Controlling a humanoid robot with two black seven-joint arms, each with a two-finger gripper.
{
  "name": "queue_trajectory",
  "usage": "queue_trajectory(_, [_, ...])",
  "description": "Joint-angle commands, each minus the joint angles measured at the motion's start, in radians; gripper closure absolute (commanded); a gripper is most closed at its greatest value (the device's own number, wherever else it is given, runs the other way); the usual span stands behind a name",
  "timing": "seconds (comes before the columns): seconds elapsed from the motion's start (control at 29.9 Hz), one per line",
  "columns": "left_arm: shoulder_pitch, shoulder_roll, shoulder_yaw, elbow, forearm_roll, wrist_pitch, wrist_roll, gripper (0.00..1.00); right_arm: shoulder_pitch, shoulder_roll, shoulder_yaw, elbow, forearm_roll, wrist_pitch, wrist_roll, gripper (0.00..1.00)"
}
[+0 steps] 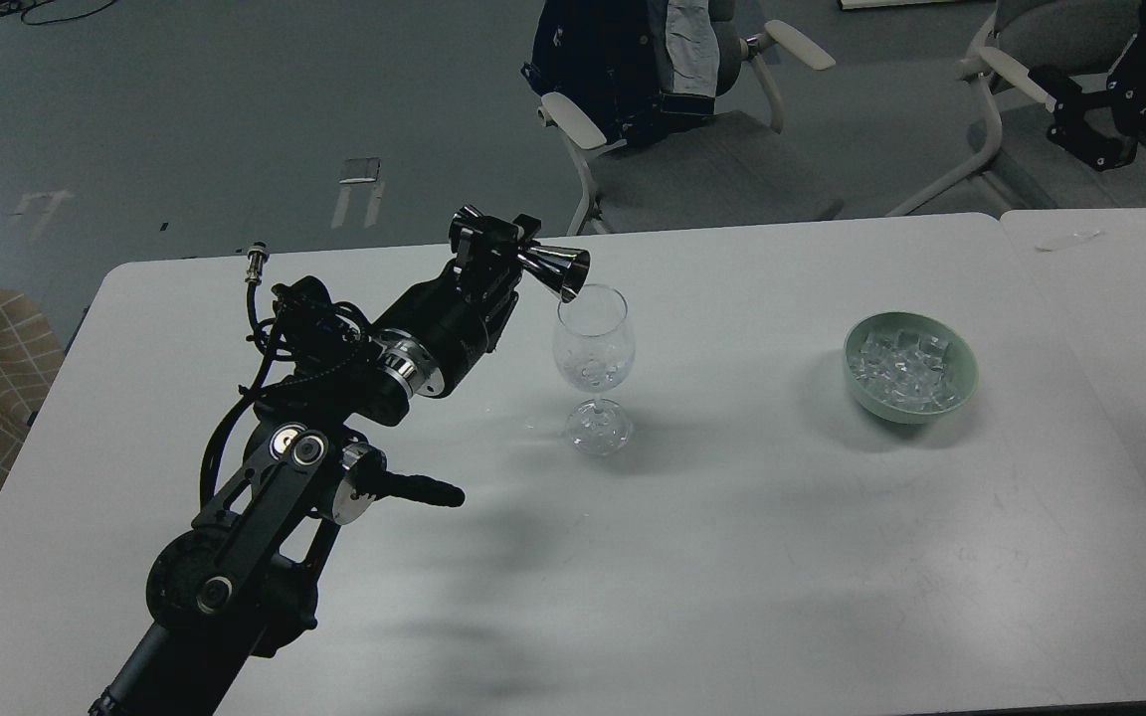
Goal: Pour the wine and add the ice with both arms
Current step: 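Tilt the jigger with the left gripper to pour into the glass, then lower the jigger back onto the table with the left gripper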
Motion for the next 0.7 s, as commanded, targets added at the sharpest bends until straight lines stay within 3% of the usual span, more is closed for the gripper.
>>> queue_trajectory(0.0, [0.000,0.002,0.006,-0.005,0.042,0.004,0.002,1.00,0.000,0.000,0.000,0.000,0.000,0.000,0.001,0.00])
queue_trajectory(0.2, [-0.002,0.003,0.006,-0.006,0.098,0.005,0.005,1.00,0.000,0.000,0.000,0.000,0.000,0.000,-0.001,0.00])
queue_trajectory(0.37, [0.000,-0.011,-0.032,-0.015,0.011,0.007,0.046,1.00,0.000,0.000,0.000,0.000,0.000,0.000,-0.001,0.00])
queue_trajectory(0.43, [0.000,-0.011,-0.090,-0.029,-0.240,0.027,0.087,1.00,0.000,0.000,0.000,0.000,0.000,0.000,-0.001,0.00])
queue_trajectory(0.67, [0.014,0.046,-0.277,-0.031,-0.800,0.076,0.104,1.00,-0.001,0.000,-0.001,0.000,0.000,0.000,-0.001,0.00])
